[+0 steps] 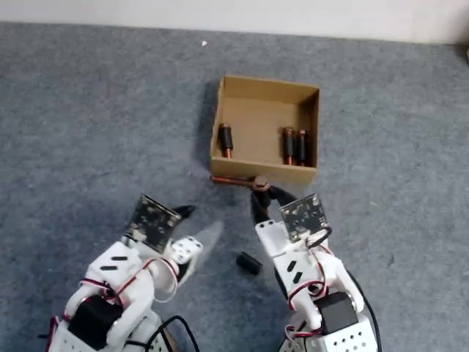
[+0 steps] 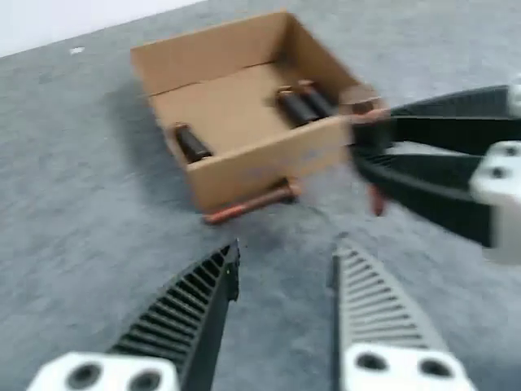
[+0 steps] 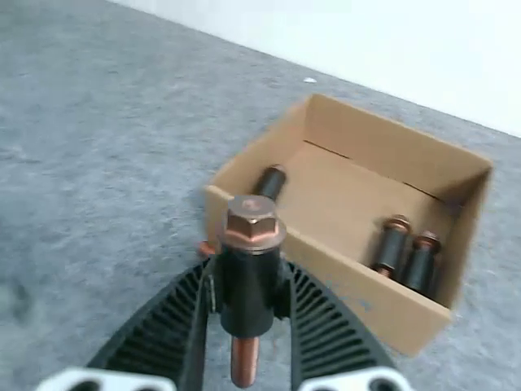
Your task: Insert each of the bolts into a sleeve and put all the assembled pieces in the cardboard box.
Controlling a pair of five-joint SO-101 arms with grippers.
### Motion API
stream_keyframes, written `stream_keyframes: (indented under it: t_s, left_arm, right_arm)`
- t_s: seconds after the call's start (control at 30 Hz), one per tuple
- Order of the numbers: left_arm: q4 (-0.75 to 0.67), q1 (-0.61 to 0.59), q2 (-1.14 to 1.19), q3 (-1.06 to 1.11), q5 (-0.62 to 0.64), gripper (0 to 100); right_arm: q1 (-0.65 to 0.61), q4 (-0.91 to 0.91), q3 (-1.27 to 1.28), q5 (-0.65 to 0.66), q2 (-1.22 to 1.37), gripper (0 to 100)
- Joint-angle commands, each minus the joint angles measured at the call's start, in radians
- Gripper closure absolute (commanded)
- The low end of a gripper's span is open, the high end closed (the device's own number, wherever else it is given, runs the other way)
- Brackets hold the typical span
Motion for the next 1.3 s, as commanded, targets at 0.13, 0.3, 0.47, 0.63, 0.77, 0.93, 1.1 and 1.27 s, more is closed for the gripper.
stream_keyframes:
  t_s: [0.13, 0.3, 0.47, 0.63, 0.77, 0.93, 1.1, 1.27]
  left_arm:
    - [-0.015, -0.222, -0.01, 0.018, -0.014, 96]
    - [-0.114, -0.28, -0.01, 0.154, -0.014, 99]
    - [-0.209, -0.315, -0.01, 0.288, -0.008, 99]
    - [-0.267, -0.334, -0.008, 0.361, -0.012, 99]
    - [-0.267, -0.338, -0.008, 0.361, -0.012, 99]
    - [-0.267, -0.341, -0.007, 0.361, -0.012, 99]
    - [-0.267, -0.363, -0.007, 0.361, -0.014, 99]
    - [-0.272, -0.423, -0.007, 0.361, -0.014, 99]
  right_arm:
    - [0.091, -0.036, -0.012, 0.0, -0.013, 99.3]
    - [0.091, -0.035, 0.033, -0.002, -0.013, 99.3]
    - [0.094, -0.035, 0.035, -0.034, -0.013, 99.3]
    - [0.094, 0.024, 0.031, -0.063, -0.012, 99.3]
    - [0.094, 0.073, -0.033, -0.068, -0.01, 99.3]
    - [0.094, 0.091, -0.136, -0.064, 0.085, 99.3]
    - [0.094, 0.088, -0.323, -0.063, 0.358, 99.3]
    - [0.094, 0.088, -0.561, -0.061, 0.63, 99.3]
